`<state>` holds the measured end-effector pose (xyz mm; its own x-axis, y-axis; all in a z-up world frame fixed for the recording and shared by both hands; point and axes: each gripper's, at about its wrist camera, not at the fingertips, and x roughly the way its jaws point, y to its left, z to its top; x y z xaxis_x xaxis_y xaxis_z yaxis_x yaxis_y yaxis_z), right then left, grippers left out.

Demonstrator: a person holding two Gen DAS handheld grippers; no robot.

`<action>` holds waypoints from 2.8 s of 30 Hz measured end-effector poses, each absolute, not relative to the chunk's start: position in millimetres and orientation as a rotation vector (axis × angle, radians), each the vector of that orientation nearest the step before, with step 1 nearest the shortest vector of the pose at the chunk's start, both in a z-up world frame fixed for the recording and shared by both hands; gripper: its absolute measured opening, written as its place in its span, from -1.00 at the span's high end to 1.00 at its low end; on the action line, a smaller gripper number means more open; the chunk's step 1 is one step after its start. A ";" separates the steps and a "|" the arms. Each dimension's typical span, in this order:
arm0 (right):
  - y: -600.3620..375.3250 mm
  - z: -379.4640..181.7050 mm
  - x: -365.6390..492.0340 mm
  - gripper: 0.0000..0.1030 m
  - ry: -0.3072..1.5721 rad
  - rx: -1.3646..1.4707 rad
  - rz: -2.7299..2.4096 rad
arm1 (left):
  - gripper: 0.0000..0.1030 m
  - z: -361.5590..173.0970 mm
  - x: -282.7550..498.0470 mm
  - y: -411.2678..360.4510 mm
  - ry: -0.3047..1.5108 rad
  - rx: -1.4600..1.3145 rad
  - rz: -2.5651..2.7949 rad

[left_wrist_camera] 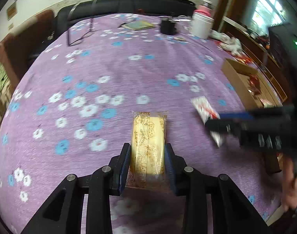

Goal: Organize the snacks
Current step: 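Grasp the white packet with red print with the right gripper while the left holds the cake, then carry the cake packet and white packet over the tray and lower them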

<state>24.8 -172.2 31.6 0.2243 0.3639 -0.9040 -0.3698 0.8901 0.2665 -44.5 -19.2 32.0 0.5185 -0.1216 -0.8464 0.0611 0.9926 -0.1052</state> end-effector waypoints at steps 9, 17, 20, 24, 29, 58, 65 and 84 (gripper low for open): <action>-211.9 34.2 -7.0 0.54 1.234 0.038 0.441 | 0.31 41.1 -46.2 -62.6 0.980 0.017 -0.148; -232.4 57.9 -7.4 0.54 1.176 0.050 0.506 | 0.31 62.0 -52.9 -86.9 0.926 0.060 -0.087; -244.1 63.6 -9.7 0.54 1.165 0.046 0.522 | 0.31 67.5 -56.2 -100.0 0.910 0.068 -0.070; -261.0 68.7 -11.9 0.54 1.155 0.041 0.540 | 0.31 71.7 -58.5 -120.3 0.903 0.073 -0.058; -285.9 74.6 -14.7 0.54 1.139 0.052 0.541 | 0.31 77.7 -61.6 -145.7 0.887 0.091 -0.062; -396.0 80.2 -14.1 0.54 1.091 0.189 0.429 | 0.31 93.0 -52.0 -250.9 0.849 0.240 -0.188; -421.9 71.0 -15.2 0.53 1.108 0.227 0.385 | 0.31 88.1 -51.5 -274.2 0.861 0.272 -0.230; -446.2 62.8 -10.3 0.53 1.126 0.264 0.361 | 0.31 81.7 -42.6 -301.9 0.875 0.317 -0.251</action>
<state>-10.3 -446.2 62.8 0.3822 0.4099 -0.8282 -0.1477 0.9118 0.3831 -42.6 -301.9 81.8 0.6166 -0.0859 -0.7826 0.3424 0.9244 0.1684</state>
